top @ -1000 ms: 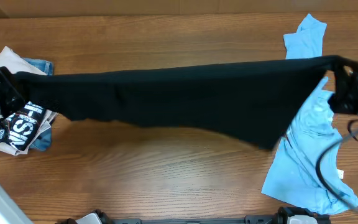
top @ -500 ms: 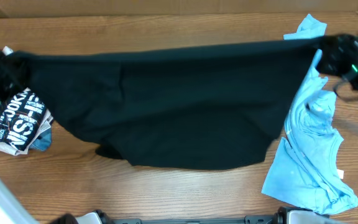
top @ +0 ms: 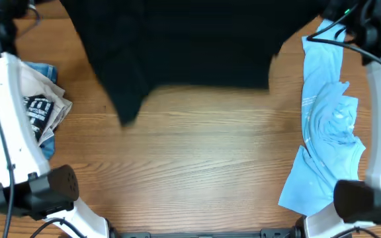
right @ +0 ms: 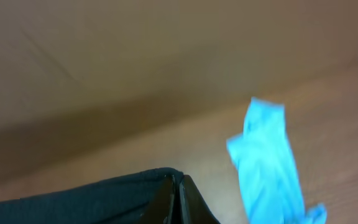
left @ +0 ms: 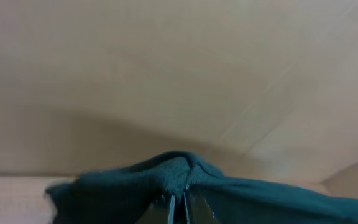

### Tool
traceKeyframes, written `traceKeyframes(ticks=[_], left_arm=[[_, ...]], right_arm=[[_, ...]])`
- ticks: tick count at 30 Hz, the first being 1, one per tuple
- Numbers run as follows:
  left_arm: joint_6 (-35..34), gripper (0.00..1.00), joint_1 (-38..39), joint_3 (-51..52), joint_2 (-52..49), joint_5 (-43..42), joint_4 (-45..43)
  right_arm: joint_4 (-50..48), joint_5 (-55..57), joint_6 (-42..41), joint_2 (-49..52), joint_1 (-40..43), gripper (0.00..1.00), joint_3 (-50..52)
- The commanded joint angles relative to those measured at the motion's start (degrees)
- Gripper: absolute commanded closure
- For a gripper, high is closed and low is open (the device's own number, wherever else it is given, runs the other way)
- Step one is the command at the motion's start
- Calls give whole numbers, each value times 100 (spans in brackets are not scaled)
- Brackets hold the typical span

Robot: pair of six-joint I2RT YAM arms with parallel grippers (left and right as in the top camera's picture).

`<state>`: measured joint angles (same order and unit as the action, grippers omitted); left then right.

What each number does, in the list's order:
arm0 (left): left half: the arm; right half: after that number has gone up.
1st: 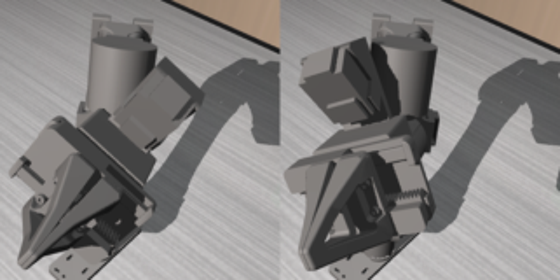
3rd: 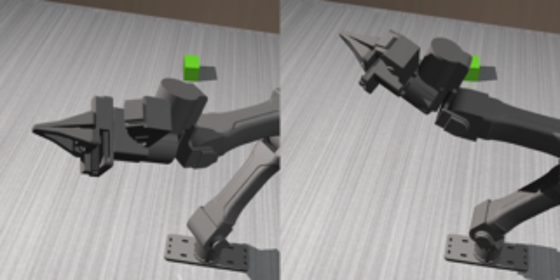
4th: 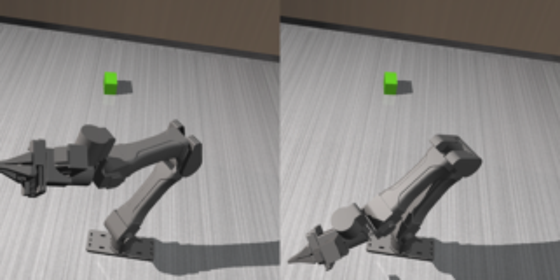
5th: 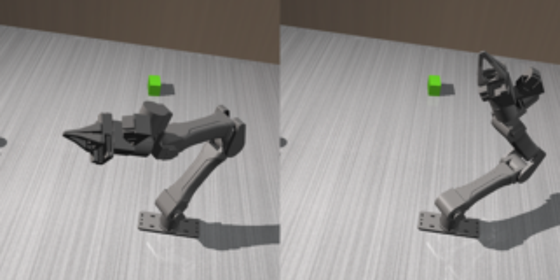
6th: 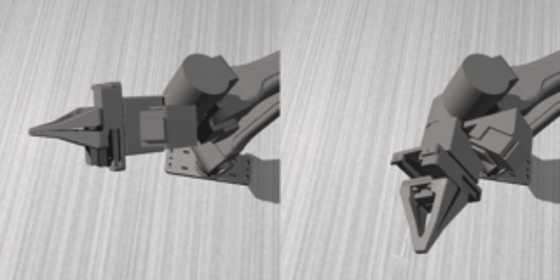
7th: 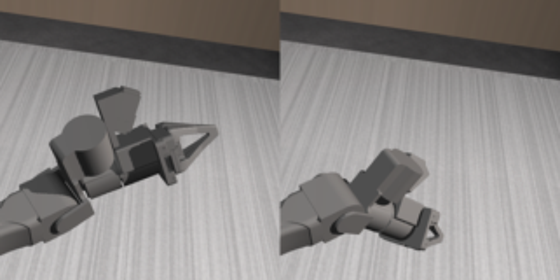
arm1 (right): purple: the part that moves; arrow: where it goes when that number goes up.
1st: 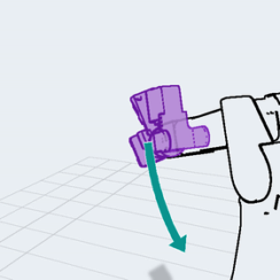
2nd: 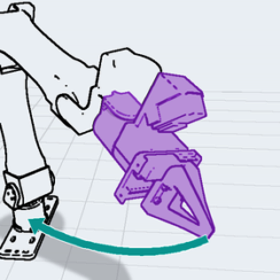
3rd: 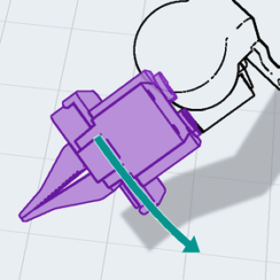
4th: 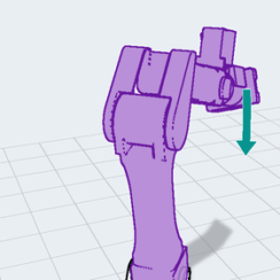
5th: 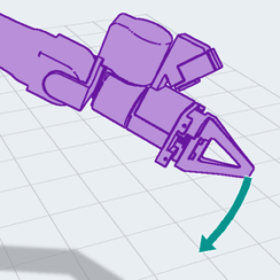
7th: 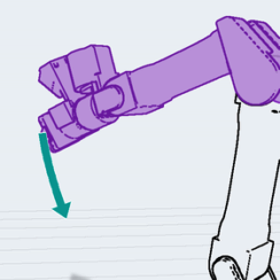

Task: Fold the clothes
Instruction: 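Swing the held t-shirt forward and lay it flat on the table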

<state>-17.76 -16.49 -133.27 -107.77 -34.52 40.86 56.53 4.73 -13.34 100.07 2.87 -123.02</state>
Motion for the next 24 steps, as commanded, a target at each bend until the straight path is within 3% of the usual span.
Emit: traceKeyframes(ticks=[1,5,9,12,15,24], left_arm=[[-173,96,-590,-826,647,-39,317],[629,96,-535,-833,737,-490,2100],[1401,96,-129,-562,564,149,4194],[1759,96,398,105,190,575,5051],[2096,96,780,1102,-136,800,5230],[2096,96,964,3840,-520,1620,4806]], right_arm=[[245,1069,-125,-627,107,96,-667],[1346,1064,-184,-595,107,96,-546],[2205,949,-302,-387,105,96,-164],[2699,852,-297,-92,105,96,533],[2695,848,-299,101,105,96,1508],[1838,551,-481,175,107,96,4170]])
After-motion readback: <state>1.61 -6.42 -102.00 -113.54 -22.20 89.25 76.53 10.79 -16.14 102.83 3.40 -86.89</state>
